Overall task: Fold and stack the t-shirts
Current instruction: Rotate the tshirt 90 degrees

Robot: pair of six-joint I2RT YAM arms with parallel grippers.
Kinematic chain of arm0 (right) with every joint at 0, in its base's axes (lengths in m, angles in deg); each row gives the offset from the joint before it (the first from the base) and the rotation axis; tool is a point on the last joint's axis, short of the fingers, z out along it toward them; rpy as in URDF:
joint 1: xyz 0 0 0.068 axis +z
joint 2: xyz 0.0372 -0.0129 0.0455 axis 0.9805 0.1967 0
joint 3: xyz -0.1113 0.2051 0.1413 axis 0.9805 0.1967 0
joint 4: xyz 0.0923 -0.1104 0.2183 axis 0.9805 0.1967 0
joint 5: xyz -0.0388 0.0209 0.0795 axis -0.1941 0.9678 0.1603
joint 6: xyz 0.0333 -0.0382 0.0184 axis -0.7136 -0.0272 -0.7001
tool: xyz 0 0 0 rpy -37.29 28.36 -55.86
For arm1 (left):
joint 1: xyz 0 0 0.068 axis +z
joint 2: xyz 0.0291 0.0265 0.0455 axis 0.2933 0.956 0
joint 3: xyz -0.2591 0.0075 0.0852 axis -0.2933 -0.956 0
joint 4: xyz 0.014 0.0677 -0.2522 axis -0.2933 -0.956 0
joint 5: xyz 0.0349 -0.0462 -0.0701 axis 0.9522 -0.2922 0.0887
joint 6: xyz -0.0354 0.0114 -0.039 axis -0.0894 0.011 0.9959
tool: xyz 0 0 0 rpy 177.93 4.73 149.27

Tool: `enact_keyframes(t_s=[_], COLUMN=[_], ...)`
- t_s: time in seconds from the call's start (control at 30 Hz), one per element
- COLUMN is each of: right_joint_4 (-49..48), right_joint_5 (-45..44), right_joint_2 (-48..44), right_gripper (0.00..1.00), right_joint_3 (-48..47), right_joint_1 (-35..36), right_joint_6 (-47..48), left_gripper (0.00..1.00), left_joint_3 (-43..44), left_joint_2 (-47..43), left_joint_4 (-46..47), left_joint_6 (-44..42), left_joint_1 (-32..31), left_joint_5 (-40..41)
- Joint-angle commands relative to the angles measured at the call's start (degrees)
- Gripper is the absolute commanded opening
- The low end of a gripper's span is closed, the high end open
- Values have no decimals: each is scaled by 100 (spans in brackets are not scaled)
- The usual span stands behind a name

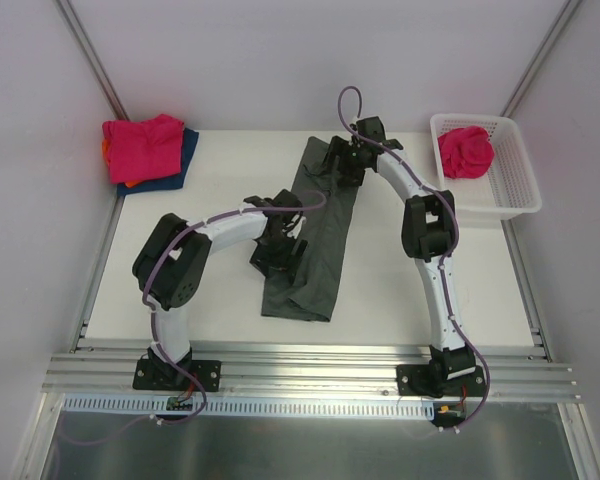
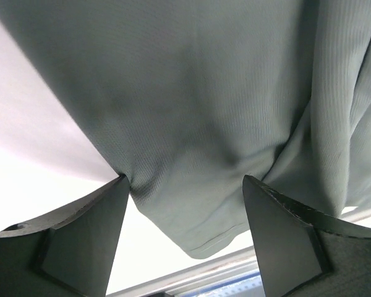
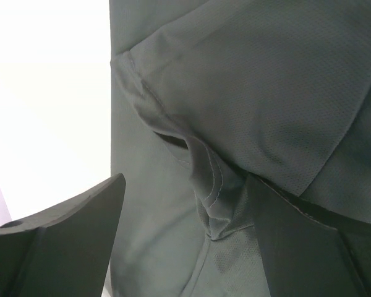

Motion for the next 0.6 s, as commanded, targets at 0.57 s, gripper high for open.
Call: enact_keyframes(t_s=[0.57], right_joint_4=[58], right_joint_5=[-237], right_joint_2=[-222], right_gripper=[84], right_joint_3=[-253], right_joint_1=[309], right_joint_6=[363], left_gripper=[88], left_joint_3=[-468], left_joint_2=[-641], left_joint_4=[-92], left_joint_6=[44], left_joint_1=[-679], left_joint_5=[373])
